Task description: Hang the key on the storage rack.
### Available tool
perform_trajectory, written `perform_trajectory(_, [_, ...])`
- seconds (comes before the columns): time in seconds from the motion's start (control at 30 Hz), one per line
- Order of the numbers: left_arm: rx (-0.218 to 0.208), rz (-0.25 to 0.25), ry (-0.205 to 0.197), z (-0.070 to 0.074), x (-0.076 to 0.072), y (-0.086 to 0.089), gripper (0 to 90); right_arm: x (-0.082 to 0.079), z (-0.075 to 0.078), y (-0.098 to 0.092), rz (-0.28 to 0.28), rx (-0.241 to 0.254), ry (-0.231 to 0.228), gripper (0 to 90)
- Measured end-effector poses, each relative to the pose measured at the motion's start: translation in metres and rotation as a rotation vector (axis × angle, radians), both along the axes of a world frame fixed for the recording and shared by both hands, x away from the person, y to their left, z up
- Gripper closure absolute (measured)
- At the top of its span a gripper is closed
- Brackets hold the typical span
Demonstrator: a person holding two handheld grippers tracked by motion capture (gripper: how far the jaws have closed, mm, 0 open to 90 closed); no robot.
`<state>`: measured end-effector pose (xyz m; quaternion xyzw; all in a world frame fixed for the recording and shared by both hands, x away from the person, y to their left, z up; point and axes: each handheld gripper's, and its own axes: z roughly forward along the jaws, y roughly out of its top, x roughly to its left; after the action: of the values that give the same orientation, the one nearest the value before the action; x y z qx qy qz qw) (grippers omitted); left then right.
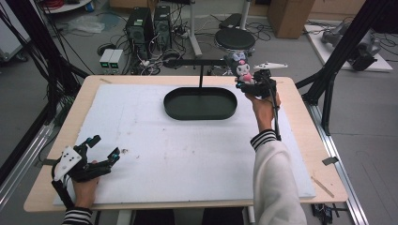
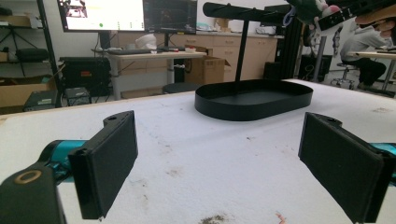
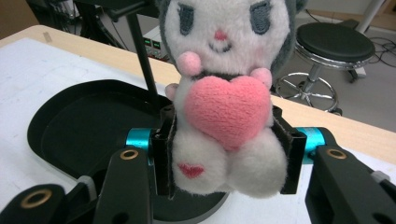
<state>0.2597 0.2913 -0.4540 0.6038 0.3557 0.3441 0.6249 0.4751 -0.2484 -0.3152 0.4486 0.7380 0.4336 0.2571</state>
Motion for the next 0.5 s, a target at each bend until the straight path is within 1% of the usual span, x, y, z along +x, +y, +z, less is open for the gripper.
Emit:
perform_trajectory(0.07, [0.001, 0.000, 0.000, 0.0000, 0.0000, 0.0000, 12.2, 0.0014, -0.0013, -0.0018, -0.014, 0.002, 0.008, 52.5])
perform_trajectory(0.17, [0.002, -0.001, -0.001, 0.0000, 0.0000, 0.0000, 12.2, 0.0024, -0.0026, -0.0033, -0.020, 0.002, 0.020, 52.5])
perform_trajectory(0.2, [0.001, 0.000, -0.001, 0.0000, -0.0001, -0.0001, 12.2, 0.0035, -0.0043, -0.0042, -0.028, -0.004, 0.034, 52.5])
perform_trajectory(0.23, [0.002, 0.000, -0.002, 0.0000, -0.0001, -0.0001, 12.2, 0.0035, -0.0043, -0.0042, -0.028, -0.004, 0.034, 52.5])
perform_trajectory(0.3, [0.002, -0.001, -0.003, 0.0000, 0.0000, -0.0001, 12.2, 0.0047, -0.0066, -0.0038, -0.023, -0.006, 0.059, 52.2])
perform_trajectory(0.4, [0.002, 0.001, -0.004, -0.0001, -0.0001, -0.0001, 12.2, 0.0054, -0.0075, -0.0043, -0.022, -0.008, 0.059, 52.2])
perform_trajectory(0.5, [0.001, 0.001, -0.004, -0.0001, -0.0001, -0.0001, 12.2, 0.0058, -0.0081, -0.0045, -0.023, -0.007, 0.072, 52.2])
